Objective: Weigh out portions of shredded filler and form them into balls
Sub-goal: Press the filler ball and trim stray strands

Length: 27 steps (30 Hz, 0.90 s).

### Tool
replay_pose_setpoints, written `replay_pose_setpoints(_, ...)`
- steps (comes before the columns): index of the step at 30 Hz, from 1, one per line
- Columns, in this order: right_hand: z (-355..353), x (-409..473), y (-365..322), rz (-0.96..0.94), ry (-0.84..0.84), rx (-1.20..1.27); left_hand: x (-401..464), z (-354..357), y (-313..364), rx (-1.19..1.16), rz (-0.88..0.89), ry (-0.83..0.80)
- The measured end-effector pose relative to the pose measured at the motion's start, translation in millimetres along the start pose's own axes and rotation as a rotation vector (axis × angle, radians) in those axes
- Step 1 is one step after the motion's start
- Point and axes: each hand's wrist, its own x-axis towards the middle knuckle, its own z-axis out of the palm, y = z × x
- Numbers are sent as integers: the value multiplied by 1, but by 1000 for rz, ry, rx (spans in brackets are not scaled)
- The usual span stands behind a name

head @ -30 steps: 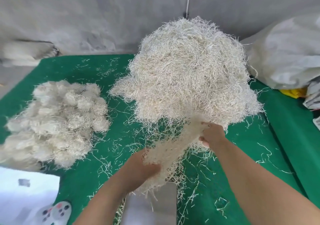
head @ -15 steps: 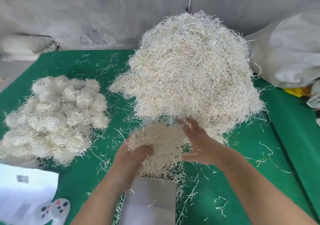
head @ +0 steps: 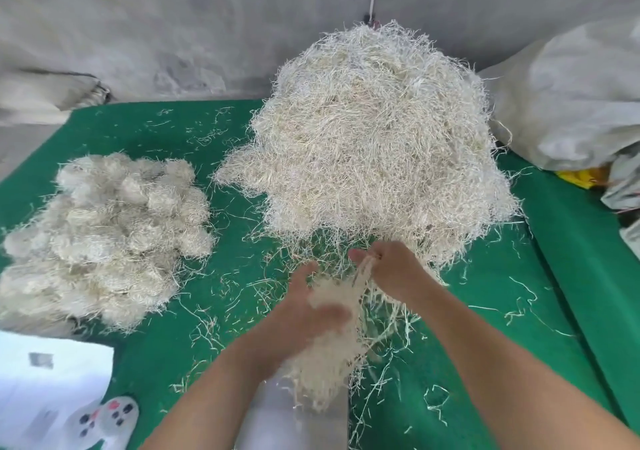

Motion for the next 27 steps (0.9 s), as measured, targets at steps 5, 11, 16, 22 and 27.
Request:
replay_pose_setpoints(5,-17,13,-9,-165,-25,-882,19,-5,-2,572,-83,-84)
replay_pose_setpoints(11,-21,32,6,-151,20,-1039,24,-24,3,576,12,50)
replay_pose_setpoints(16,4,51,10,6,20,-828,42,-27,-5,598,15,127)
replay_pose_setpoints(22,-41,70,62,376,154,-315,24,-76,-24,515,-57,361)
replay_pose_setpoints(27,-45,71,62,713,151,489,10,-85,-38,-5,15,764)
